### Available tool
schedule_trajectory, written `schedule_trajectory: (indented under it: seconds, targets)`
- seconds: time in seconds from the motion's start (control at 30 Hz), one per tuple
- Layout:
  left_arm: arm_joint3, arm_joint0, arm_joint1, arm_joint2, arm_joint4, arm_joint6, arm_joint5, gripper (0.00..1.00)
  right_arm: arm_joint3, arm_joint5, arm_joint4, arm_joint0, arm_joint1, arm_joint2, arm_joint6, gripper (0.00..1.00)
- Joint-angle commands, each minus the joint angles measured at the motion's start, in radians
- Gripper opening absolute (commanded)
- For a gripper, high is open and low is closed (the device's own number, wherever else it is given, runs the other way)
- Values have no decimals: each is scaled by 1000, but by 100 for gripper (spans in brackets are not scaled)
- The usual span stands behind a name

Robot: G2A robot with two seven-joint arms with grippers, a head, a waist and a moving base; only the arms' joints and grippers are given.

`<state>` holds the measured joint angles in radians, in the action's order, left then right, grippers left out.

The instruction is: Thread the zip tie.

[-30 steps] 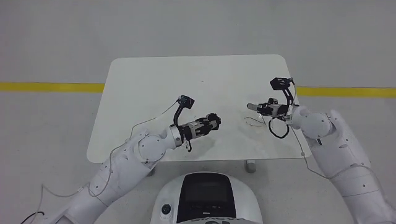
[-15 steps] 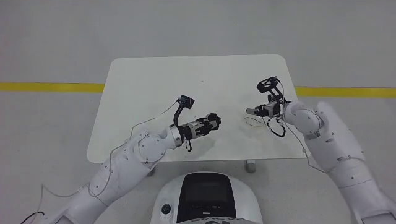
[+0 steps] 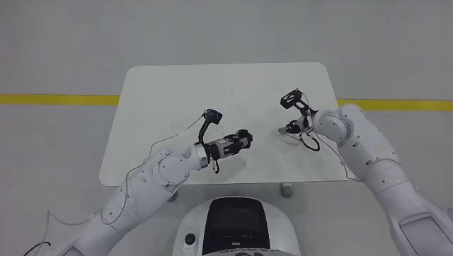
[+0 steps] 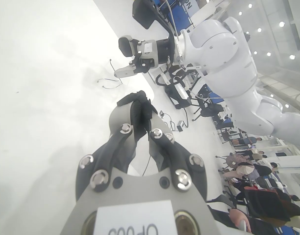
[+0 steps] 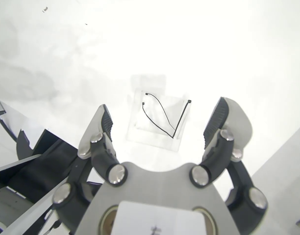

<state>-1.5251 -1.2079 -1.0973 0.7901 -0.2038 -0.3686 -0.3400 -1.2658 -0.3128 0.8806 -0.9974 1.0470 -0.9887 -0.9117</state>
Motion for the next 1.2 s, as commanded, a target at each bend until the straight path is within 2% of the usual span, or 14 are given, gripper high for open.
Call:
schedule_trajectory:
  seconds: [0.0, 0.27, 0.37, 0.57, 0.87, 1.17]
  targets:
    - [0, 0, 0, 0, 0, 0, 0, 0, -1, 0, -1, -1, 0, -1, 0, 100]
    - [0, 0, 0, 0, 0, 0, 0, 0, -2, 2, 3, -7, 0, -1, 14, 100]
    - [0, 0, 0, 0, 0, 0, 0, 0, -7, -25, 46, -6, -3, 5, 8, 100]
    - [0, 0, 0, 0, 0, 0, 0, 0, -52, -27, 203, 19, -11, 91, -28, 100]
    - [0, 0, 0, 0, 0, 0, 0, 0, -32, -27, 142, 91, -31, 209, -53, 100]
    - [0, 0, 0, 0, 0, 0, 0, 0, -30, -25, 142, 86, -31, 209, -42, 100]
